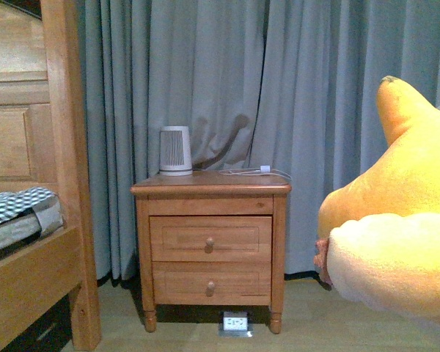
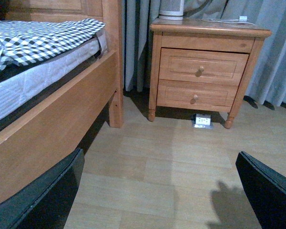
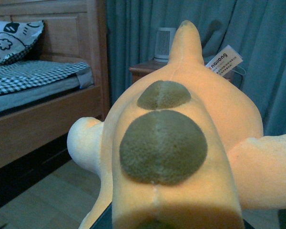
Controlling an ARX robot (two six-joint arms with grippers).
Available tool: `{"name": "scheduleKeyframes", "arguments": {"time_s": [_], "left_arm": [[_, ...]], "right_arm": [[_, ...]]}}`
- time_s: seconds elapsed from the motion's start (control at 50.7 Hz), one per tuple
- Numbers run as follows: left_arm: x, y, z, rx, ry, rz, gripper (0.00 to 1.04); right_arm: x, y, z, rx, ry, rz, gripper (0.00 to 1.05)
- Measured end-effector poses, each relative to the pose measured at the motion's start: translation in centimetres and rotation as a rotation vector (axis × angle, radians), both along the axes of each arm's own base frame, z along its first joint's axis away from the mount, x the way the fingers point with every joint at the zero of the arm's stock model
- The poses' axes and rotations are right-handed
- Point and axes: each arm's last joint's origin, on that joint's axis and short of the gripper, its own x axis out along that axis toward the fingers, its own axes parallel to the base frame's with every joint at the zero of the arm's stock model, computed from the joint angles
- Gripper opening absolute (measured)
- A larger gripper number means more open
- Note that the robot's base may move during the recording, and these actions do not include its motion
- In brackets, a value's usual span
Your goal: Put away toys
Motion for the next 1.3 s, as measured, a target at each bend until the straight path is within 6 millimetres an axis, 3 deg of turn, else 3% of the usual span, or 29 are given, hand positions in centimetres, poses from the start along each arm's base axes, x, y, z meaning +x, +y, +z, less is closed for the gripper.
{"name": "scheduleKeyframes", "arguments": {"time_s": [1.301], "left_arm": [[0.0,0.0,0.0,0.0,0.0,0.0,0.99]], "right_arm": [[0.01,0.01,-0.01,0.0,0.001,0.001,0.17]]}}
